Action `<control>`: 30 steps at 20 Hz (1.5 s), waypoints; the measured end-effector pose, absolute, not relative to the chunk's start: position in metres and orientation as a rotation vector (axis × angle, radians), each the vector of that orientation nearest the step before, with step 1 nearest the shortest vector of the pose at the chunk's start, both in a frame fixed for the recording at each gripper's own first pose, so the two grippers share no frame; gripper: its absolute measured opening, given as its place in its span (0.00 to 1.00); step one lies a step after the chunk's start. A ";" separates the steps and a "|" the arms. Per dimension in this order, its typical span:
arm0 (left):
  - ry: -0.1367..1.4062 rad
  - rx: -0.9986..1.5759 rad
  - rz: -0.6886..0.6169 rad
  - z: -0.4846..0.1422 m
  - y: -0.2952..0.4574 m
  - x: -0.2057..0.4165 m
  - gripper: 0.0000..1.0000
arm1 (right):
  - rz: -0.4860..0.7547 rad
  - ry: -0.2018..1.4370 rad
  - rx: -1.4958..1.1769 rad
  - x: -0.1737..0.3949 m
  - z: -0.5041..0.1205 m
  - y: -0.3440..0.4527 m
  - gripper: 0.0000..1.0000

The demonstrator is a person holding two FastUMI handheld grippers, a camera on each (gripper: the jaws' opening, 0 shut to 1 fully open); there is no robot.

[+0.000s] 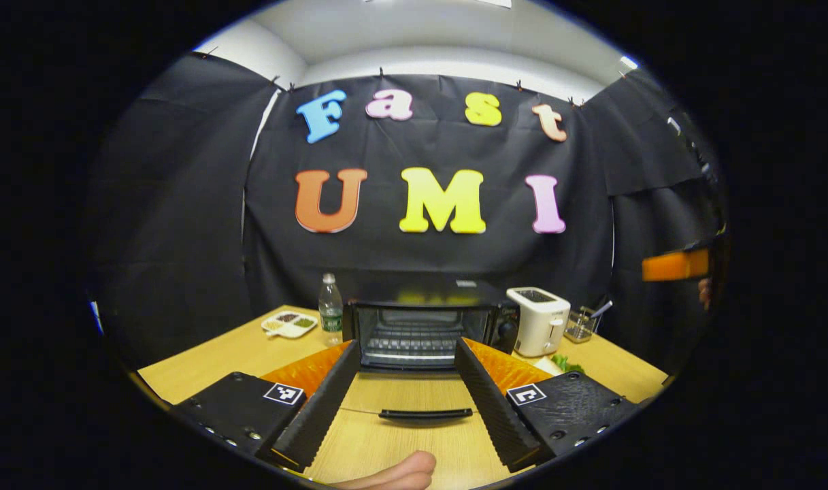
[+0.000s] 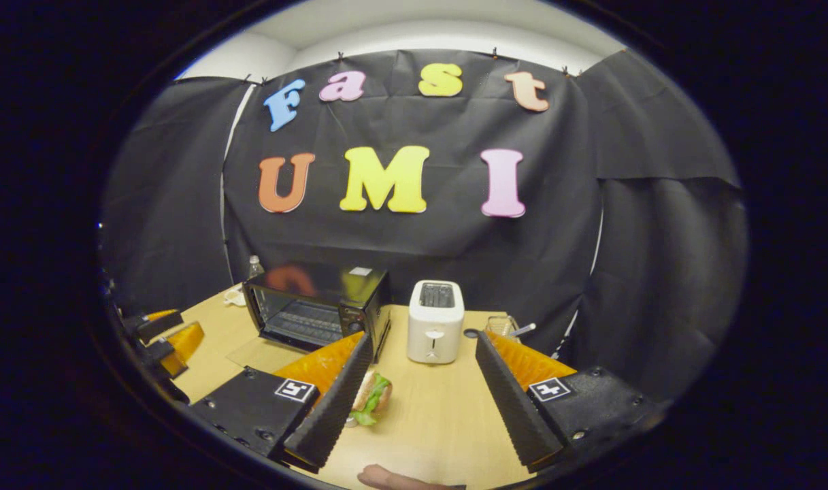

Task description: Open the electric oven with the left hand, put the food in, and close the electric oven.

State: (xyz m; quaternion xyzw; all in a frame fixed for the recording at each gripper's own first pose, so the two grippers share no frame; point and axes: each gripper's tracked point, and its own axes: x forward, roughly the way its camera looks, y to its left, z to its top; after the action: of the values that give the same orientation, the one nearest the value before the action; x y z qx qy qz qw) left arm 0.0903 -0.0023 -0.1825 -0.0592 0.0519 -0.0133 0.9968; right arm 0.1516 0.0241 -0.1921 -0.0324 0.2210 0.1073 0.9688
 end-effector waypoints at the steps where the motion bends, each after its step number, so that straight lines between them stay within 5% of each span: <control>1: 0.069 -0.118 -0.020 -0.166 0.000 0.086 0.93 | 0.236 0.498 -0.045 0.160 -0.207 0.028 0.99; 10: 0.031 -0.017 0.031 -0.123 0.008 0.055 0.94 | 0.450 0.933 0.155 0.201 -0.342 0.064 0.97; 12: 0.045 -0.015 0.051 -0.126 0.012 0.056 0.94 | 0.505 1.019 0.206 0.200 -0.361 0.071 0.86; 13: 0.052 -0.018 0.051 -0.126 0.011 0.057 0.94 | 0.529 1.054 0.234 0.200 -0.368 0.074 0.96; 15: 0.065 -0.019 0.055 -0.129 0.010 0.061 0.94 | 0.583 1.115 0.302 0.201 -0.379 0.084 0.83; 16: 0.070 -0.012 0.064 -0.130 0.011 0.063 0.94 | 0.616 1.140 0.322 0.200 -0.382 0.090 0.94; 18: 0.076 0.011 0.086 -0.131 0.013 0.067 0.94 | 0.652 1.184 0.361 0.198 -0.388 0.095 0.92; 21: 0.099 0.016 0.082 -0.138 0.004 0.073 0.94 | 0.682 1.246 0.440 0.196 -0.393 0.100 0.78; 23: 0.108 0.008 0.085 -0.138 0.003 0.074 0.94 | 0.684 1.283 0.505 0.193 -0.394 0.098 0.48; 26: 0.100 -0.002 0.075 -0.135 -0.001 0.074 0.94 | 0.664 1.289 0.557 0.195 -0.392 0.097 0.39; 28: 0.092 -0.010 0.068 -0.133 -0.002 0.074 0.94 | 0.661 1.256 0.546 0.192 -0.384 0.094 0.42; 29: 0.088 -0.014 0.066 -0.134 -0.001 0.075 0.94 | 0.654 1.240 0.541 0.191 -0.378 0.090 0.31; 30: 0.085 -0.019 0.064 -0.134 0.001 0.074 0.94 | 0.646 1.224 0.536 0.191 -0.374 0.088 0.40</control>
State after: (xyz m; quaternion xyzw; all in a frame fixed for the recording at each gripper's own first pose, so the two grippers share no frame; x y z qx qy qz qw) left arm 0.0741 0.0012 -0.1335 -0.0094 0.0427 0.0321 0.9985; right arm 0.1906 0.0879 -0.3739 0.2442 0.5571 0.2943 0.7371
